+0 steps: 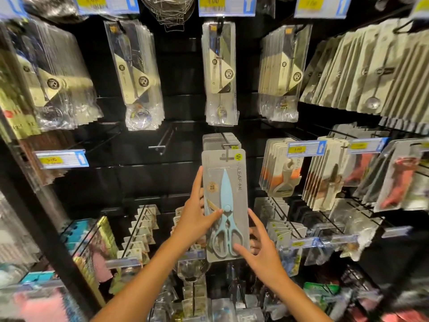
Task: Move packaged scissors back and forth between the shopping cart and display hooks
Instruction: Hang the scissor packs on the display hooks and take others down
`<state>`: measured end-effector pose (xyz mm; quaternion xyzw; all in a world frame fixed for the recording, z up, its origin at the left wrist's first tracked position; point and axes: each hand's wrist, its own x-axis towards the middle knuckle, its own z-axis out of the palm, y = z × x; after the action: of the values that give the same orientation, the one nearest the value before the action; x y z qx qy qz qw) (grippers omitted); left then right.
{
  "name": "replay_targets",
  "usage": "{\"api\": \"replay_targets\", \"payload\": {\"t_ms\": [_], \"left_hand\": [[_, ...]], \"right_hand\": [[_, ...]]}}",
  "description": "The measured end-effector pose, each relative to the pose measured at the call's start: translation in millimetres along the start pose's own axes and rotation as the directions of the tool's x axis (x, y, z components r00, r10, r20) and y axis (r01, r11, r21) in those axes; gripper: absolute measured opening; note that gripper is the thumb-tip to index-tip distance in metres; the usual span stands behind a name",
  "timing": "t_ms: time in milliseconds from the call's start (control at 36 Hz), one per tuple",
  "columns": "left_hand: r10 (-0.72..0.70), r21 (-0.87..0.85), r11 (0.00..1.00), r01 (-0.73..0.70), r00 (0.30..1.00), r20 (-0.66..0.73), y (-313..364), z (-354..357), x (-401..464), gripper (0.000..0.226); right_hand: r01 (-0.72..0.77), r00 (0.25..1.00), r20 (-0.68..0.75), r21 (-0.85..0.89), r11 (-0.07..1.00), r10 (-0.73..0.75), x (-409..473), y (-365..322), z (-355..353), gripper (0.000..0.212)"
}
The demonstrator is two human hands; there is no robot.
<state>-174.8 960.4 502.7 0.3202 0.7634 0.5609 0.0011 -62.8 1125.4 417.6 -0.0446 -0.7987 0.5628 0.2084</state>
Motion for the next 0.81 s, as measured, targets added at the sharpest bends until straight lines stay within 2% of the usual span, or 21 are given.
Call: {"api": "replay_targets", "payload": {"t_ms": [472,611,806], "left_hand": [[-0.024,0.042,0.999,0.022,0.998,0.051,-1,5,19,0.117],[-0.064,0.044,0.997,0.06,0.995,0.075,-4,2,28,0.114],[-0.095,0.071,0.994,0.085,0.984,0.148,1,-1,43,0.116]], "right_hand": [[-0.016,0.999,0.027,0.001,1.0,0.016,13,9,-10,0.095],[-0.021,0.997,0.073,-0.077,0.997,0.027,26,12,-11,0.094],[0.027,0.985,0.175,-0.197,0.98,0.008,51,11,-13,0.108]]}}
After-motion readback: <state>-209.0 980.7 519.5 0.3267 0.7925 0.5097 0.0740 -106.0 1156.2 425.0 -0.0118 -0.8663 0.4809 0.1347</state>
